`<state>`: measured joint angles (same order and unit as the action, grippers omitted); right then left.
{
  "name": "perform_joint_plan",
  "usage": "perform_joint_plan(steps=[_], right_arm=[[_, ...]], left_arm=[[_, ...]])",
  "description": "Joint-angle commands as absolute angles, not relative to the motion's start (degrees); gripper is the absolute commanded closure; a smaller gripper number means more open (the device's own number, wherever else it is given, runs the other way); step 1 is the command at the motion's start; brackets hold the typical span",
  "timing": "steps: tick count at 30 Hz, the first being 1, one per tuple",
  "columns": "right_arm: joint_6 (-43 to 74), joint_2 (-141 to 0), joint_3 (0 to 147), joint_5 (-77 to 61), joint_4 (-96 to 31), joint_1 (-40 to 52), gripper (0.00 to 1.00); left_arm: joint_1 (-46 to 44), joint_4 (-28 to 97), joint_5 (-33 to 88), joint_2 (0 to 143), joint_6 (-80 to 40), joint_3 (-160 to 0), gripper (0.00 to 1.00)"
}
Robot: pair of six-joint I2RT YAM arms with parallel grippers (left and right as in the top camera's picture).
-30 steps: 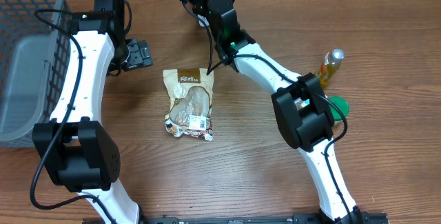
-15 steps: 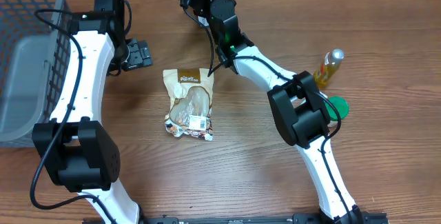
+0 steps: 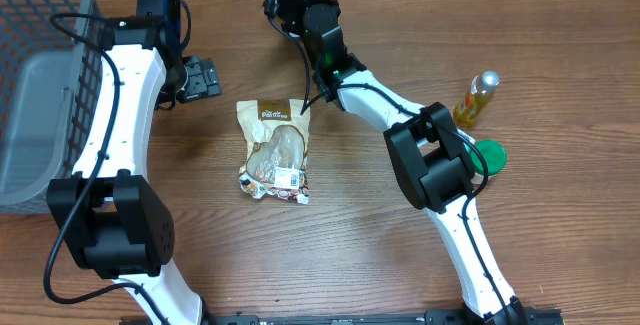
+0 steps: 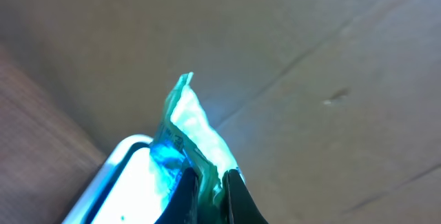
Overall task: Scan the item barcode
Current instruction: 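Hold the wipes pack in front of the white barcode scanner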
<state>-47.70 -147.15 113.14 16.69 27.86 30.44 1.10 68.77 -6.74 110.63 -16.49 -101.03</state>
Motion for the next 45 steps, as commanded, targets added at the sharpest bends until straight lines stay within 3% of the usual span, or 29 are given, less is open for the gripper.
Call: perform_joint_plan(steps=[1, 10, 20, 25, 38, 45], right_arm=[[-46.68, -147.68, 113.65, 16.45, 23.44, 31.11, 0.96], [-38.79, -147.68, 113.65, 14.31, 12.86, 31.16, 0.96], [-36.73, -145.97, 113.65, 12.34, 16.78, 31.22, 0.96], [-29.50, -141.40, 113.65, 10.20, 21.39, 30.28, 0.96], [-23.51, -138.12, 113.65, -1.52, 9.56, 29.19, 0.96], [-23.57, -138.12, 113.65, 3.11, 10.48, 28.36, 0.96]], left_arm=[[0.71, 68.73, -7.46, 109.78, -16.29, -101.95, 0.00], [0.71, 68.73, -7.49, 109.78, -16.29, -101.95, 0.00], [0.71, 68.73, -7.49, 109.78, -16.27, -101.95, 0.00], [0.71, 68.73, -7.49, 109.78, -16.29, -101.95, 0.00], [0.71, 68.73, -7.49, 109.78, -16.29, -101.95, 0.00], [0.71, 68.73, -7.49, 109.78, -16.29, -101.95, 0.00]])
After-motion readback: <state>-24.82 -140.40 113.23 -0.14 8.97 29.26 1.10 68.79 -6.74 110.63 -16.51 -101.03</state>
